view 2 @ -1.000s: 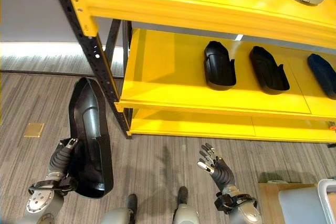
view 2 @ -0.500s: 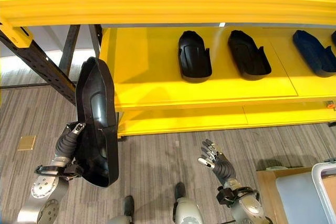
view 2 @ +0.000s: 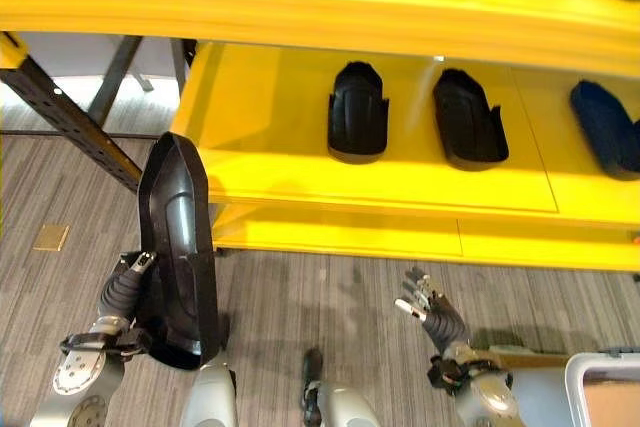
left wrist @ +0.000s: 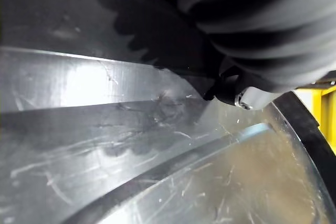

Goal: Move parts from the plastic box to the shelf.

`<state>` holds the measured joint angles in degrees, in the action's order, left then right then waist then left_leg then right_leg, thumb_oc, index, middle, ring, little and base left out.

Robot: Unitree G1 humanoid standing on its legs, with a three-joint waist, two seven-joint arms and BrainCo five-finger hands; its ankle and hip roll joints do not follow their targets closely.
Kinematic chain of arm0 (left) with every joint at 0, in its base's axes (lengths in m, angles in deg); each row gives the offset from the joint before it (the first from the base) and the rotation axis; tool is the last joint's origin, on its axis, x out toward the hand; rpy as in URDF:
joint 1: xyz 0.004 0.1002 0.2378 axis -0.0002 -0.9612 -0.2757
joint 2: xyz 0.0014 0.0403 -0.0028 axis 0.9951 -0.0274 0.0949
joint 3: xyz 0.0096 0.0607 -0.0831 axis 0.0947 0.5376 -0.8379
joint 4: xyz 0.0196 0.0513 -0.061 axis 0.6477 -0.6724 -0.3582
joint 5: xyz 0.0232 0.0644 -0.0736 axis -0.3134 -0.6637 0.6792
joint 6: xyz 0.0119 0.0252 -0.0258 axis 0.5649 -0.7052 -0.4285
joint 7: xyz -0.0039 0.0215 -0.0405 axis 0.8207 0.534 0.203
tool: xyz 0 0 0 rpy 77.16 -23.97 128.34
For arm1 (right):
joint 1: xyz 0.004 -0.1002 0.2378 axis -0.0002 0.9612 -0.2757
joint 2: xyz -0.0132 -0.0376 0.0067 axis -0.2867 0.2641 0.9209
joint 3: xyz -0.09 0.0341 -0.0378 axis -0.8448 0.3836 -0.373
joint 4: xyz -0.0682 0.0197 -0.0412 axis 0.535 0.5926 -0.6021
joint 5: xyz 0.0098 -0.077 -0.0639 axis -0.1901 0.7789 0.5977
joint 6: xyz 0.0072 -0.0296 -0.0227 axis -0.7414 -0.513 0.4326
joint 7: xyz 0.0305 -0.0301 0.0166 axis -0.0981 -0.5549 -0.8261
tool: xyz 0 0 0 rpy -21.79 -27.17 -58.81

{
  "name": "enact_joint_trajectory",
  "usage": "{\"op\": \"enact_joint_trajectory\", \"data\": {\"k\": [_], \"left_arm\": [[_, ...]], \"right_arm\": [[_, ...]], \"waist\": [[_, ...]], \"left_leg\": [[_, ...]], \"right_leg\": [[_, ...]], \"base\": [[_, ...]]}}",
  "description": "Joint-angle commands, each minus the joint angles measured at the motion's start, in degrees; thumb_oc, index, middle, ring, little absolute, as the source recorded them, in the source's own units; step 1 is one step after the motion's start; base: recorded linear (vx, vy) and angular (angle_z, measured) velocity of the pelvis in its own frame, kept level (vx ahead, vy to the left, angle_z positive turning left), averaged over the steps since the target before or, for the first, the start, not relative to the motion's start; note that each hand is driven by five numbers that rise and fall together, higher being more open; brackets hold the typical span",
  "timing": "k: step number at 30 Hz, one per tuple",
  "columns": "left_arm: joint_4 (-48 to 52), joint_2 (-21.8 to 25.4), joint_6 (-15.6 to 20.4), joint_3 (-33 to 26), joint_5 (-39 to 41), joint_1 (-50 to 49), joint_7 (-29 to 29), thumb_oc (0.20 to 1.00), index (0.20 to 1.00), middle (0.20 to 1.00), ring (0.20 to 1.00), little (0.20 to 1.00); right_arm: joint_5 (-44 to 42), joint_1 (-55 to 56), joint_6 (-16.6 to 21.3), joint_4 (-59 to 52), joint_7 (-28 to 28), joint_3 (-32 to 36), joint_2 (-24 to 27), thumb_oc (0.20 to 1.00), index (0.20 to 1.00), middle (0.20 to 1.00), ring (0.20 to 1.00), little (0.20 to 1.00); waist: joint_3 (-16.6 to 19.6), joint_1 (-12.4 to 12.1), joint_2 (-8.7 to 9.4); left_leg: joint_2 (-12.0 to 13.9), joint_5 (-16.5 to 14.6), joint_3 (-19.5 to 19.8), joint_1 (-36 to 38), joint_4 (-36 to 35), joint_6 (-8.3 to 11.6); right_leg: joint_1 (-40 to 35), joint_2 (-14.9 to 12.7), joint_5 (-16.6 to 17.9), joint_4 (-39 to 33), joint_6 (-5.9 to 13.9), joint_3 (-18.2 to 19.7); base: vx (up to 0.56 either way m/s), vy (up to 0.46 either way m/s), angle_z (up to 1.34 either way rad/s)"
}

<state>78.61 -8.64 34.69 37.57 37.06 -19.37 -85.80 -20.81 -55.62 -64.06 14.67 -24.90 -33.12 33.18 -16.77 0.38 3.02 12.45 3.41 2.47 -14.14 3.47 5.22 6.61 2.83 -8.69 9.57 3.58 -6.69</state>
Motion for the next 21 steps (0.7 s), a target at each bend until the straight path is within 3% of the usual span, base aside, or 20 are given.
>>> {"op": "enact_joint_trajectory", "data": {"k": [1, 9, 21], "left_arm": [[5.52, 2.22, 5.07, -0.97, -0.07, 3.45, -0.49, 0.2, 0.2, 0.2, 0.2, 0.2], [3.5, 5.04, 6.06, -1.13, -1.49, 10.9, 3.75, 0.2, 0.2, 0.2, 0.2, 0.2], [-5.22, 5.73, 6.76, 0.7, -1.0, 22.41, 8.57, 0.2, 0.2, 0.2, 0.2, 0.2]], "right_arm": [[0.46, 4.4, 2.13, -5.41, -0.93, -0.2, 1.81, 1.0, 1.0, 1.0, 1.0, 1.0], [-0.29, 2.86, 1.31, -5.65, -0.98, -2.67, 0.33, 1.0, 1.0, 1.0, 1.0, 1.0], [-0.69, 1.85, 0.58, -5.47, -1.05, -4.38, 1.03, 1.0, 1.0, 1.0, 1.0, 1.0]], "waist": [[2.35, 2.22, -0.9], [3.17, 3.46, 0.36], [3.53, 5.11, 1.21]], "left_leg": [[0.97, -2.62, -2.02, -1.3, 7.79, 1.49], [0.12, -7.2, -5.57, -3.78, 14.17, 0.31], [0.82, -7.59, -5.71, -5.26, 15.47, 0.7]], "right_leg": [[-5.65, -18.31, 0.46, 1.77, 4.93, 1.66], [-4.61, -21.07, 3.71, -1.09, 6.69, 3.02], [-2.58, -20.46, 2.8, 0.04, 7.03, 3.02]], "base": [[0.11, 0.19, -0.23], [0.08, 0.132, -0.37], [0.01, 0.003, -0.05]]}}
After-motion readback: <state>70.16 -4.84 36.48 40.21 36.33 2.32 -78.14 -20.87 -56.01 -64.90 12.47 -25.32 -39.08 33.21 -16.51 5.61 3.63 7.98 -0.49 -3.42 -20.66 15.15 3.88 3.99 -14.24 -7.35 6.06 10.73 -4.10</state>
